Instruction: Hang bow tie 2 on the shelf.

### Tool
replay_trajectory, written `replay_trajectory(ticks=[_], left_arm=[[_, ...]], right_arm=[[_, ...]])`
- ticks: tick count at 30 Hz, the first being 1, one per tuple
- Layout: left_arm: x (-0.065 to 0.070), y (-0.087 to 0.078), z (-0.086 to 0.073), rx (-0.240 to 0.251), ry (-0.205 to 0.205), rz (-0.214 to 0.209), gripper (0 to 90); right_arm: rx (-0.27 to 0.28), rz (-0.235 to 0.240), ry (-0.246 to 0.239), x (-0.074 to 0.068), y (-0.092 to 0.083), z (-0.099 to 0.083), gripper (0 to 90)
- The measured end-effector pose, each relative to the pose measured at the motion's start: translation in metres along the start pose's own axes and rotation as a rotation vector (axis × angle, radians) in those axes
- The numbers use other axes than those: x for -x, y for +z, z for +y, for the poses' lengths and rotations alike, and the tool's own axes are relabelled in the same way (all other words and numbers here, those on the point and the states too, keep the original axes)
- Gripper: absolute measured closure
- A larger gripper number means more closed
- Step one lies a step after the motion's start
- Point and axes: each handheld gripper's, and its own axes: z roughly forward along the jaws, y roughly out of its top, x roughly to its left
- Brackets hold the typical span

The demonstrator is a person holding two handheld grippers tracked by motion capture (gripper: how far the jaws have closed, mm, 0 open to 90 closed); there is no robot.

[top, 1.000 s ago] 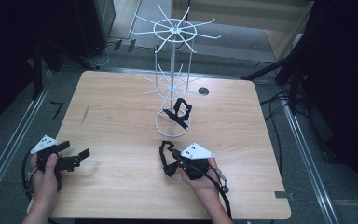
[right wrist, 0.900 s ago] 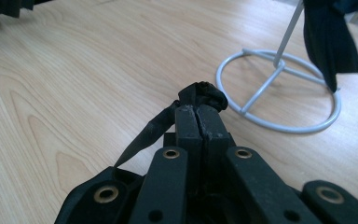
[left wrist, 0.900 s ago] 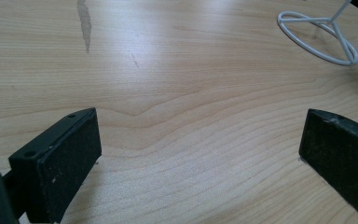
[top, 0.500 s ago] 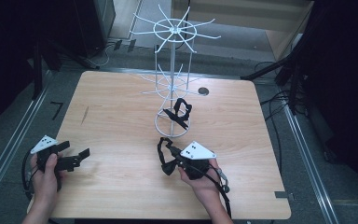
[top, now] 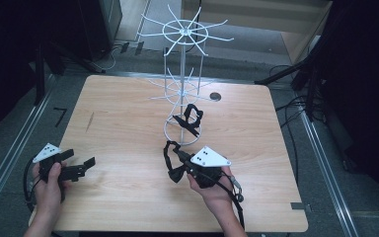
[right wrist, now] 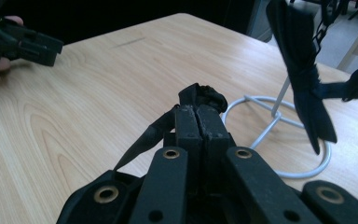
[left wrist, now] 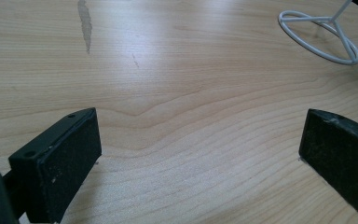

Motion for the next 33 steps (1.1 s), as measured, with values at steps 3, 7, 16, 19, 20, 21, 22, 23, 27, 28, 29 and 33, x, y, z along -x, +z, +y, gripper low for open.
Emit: replay_trajectory(ticks=[3, 7, 16, 19, 20, 21, 22, 23, 27, 28, 29, 33], left_arm=[[0.0, 0.0, 0.0, -0.002, 0.001, -0.001, 0.0], [0.0, 0.0, 0.0, -0.001, 0.001, 0.0, 0.0], [0.0, 0.0, 0.0, 0.001, -0.002, -0.006, 0.0], [0.0, 0.0, 0.0, 0.0, -0.002, -0.005, 0.0], [0.0, 0.0, 0.0, 0.001, -0.002, -0.004, 0.0], [0.0, 0.0, 0.0, 0.002, -0.002, -0.004, 0.0], [0.0, 0.0, 0.0, 0.003, -0.004, -0.004, 0.0], [0.0, 0.0, 0.0, 0.003, -0.004, -0.004, 0.0], [-0.001, 0.0, 0.0, 0.002, -0.003, -0.007, 0.0], [-0.001, 0.0, 0.0, 0.003, -0.004, -0.007, 0.0], [-0.001, 0.0, 0.0, 0.003, -0.004, -0.008, 0.0], [-0.001, 0.0, 0.0, 0.003, -0.005, -0.008, 0.0]], right_arm=[[0.013, 0.002, 0.005, 0.001, -0.002, 0.005, 89.9], [0.03, 0.002, 0.009, 0.003, -0.004, 0.013, 89.9], [0.054, 0.01, 0.004, 0.001, -0.005, 0.026, 90.0], [0.063, 0.01, 0.004, 0.001, -0.005, 0.03, 89.9], [0.064, 0.01, 0.01, 0.001, -0.006, 0.031, 89.9], [0.066, 0.007, 0.006, 0.002, -0.006, 0.032, 90.0], [0.068, 0.007, 0.008, 0.002, -0.006, 0.033, 90.0], [0.068, 0.007, 0.008, 0.002, -0.006, 0.033, 90.0], [0.069, 0.001, 0.003, 0.001, -0.007, 0.038, 90.0], [0.074, 0.001, 0.0, 0.001, -0.007, 0.039, 90.0], [0.08, 0.001, 0.003, 0.001, -0.007, 0.041, 90.0], [0.089, 0.002, 0.002, 0.001, -0.007, 0.045, 90.0]])
